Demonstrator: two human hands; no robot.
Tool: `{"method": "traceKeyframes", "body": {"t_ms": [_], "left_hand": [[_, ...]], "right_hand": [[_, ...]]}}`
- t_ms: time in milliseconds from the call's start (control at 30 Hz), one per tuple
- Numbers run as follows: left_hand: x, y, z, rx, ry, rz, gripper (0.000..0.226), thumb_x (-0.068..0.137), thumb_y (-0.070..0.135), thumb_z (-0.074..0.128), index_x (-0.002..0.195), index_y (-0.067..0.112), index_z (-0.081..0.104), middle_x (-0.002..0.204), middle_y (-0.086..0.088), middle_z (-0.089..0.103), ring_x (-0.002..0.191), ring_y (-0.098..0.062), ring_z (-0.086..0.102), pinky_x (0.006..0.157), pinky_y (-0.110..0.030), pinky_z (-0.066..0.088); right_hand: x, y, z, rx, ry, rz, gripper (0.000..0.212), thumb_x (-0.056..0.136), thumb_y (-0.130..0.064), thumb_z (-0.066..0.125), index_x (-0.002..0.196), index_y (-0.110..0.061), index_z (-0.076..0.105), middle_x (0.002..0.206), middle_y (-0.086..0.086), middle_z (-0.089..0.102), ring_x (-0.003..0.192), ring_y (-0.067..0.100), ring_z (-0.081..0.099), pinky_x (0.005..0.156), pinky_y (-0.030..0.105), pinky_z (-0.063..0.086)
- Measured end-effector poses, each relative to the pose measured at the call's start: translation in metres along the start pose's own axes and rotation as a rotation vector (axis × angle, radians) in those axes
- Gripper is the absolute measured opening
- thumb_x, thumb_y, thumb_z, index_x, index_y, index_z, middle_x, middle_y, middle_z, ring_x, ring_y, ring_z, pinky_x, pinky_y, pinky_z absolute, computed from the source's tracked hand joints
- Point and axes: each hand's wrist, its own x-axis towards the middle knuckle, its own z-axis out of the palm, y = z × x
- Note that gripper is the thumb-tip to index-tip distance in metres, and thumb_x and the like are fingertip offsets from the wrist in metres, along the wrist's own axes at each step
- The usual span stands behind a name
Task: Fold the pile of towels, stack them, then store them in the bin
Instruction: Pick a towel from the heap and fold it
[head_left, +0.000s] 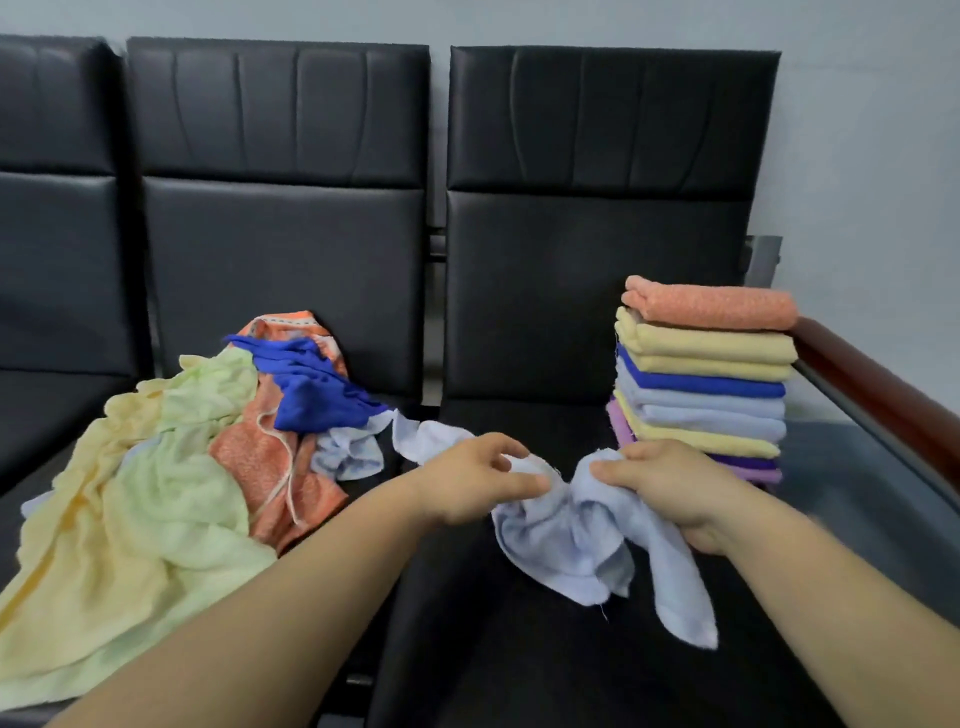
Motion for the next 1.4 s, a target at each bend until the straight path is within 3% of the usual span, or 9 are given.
{"method": "traceKeyframes", "body": {"t_ms": [267,467,700,800,867,1000,1200,1300,1400], "left_hand": [[0.008,0.008,0.045,-0.027,-0.03,0.208,0.033,0.083,0.041,0.082,0.105,0.022,0.067,0.098,0.006,0.072,0.089,-0.006,0.069,0.082,-0.027,0.055],[0.014,0.006,0.05,-0.178,-0.063,0.206,0.02,0.089,0.03,0.076,0.085,0.011,0.068,0.072,0.003,0.065,0.07,-0.008,0.058,0.069,-0.022,0.047],[0.014,0.005,0.047,-0.396,-0.103,0.077,0.014,0.099,0.023,0.059,0.09,0.012,0.063,0.093,-0.009,0.063,0.092,-0.02,0.062,0.099,-0.043,0.055],[0.017,0.005,0.044,-0.551,0.008,-0.019,0.022,0.103,0.01,0.05,0.082,0.013,0.057,0.077,-0.006,0.064,0.069,-0.018,0.065,0.068,-0.034,0.058],[0.017,0.006,0.042,-0.535,0.124,-0.059,0.026,0.101,0.006,0.05,0.078,0.014,0.059,0.066,-0.001,0.062,0.058,-0.013,0.06,0.054,-0.027,0.049],[0.019,0.005,0.039,-0.494,0.206,-0.091,0.02,0.098,0.009,0.054,0.082,0.012,0.064,0.064,0.002,0.066,0.068,-0.015,0.063,0.064,-0.03,0.052],[0.028,-0.013,0.044,-0.101,0.37,-0.046,0.01,0.097,0.025,0.061,0.097,0.015,0.058,0.075,0.002,0.064,0.057,-0.013,0.053,0.056,-0.028,0.044],[0.019,-0.013,0.05,-0.05,0.223,0.051,0.021,0.093,0.032,0.069,0.091,0.013,0.059,0.071,0.005,0.062,0.06,-0.01,0.055,0.061,-0.026,0.047],[0.011,-0.013,0.059,0.266,0.005,0.094,0.024,0.087,0.044,0.072,0.09,0.022,0.063,0.079,0.009,0.069,0.075,-0.008,0.065,0.07,-0.026,0.052]], "right_hand": [[0.007,0.026,-0.002,0.424,-0.146,0.08,0.03,0.103,-0.035,0.064,0.121,-0.012,0.073,0.114,0.015,0.077,0.111,0.03,0.073,0.105,0.049,0.054],[0.006,0.038,-0.012,0.45,-0.175,0.085,0.032,0.1,-0.04,0.066,0.113,-0.013,0.077,0.112,0.019,0.076,0.111,0.031,0.072,0.104,0.05,0.054],[0.005,0.035,-0.014,0.481,-0.283,0.075,0.03,0.1,-0.038,0.065,0.109,-0.011,0.075,0.104,0.014,0.077,0.101,0.027,0.072,0.087,0.042,0.055],[0.003,0.034,-0.016,0.393,-0.308,0.033,0.025,0.098,-0.033,0.069,0.113,-0.014,0.073,0.108,0.01,0.078,0.102,0.024,0.074,0.082,0.039,0.054],[0.001,0.035,-0.018,0.334,-0.351,0.043,0.025,0.096,-0.024,0.071,0.119,-0.013,0.072,0.113,0.008,0.078,0.106,0.024,0.074,0.084,0.039,0.056],[0.0,0.036,-0.012,0.308,-0.389,0.086,0.024,0.098,-0.015,0.068,0.122,-0.013,0.072,0.118,0.006,0.077,0.113,0.022,0.073,0.092,0.039,0.057],[0.009,0.039,-0.002,0.474,-0.095,0.151,0.029,0.101,-0.01,0.064,0.13,-0.012,0.057,0.118,0.016,0.071,0.107,0.029,0.071,0.094,0.049,0.059],[0.012,0.049,-0.001,0.263,0.062,0.13,0.039,0.097,-0.017,0.07,0.131,-0.018,0.052,0.117,0.009,0.065,0.107,0.024,0.065,0.095,0.044,0.056],[0.013,0.058,-0.003,-0.307,0.158,0.006,0.042,0.092,-0.029,0.073,0.126,-0.031,0.049,0.12,-0.006,0.054,0.105,0.014,0.057,0.089,0.033,0.05]]}}
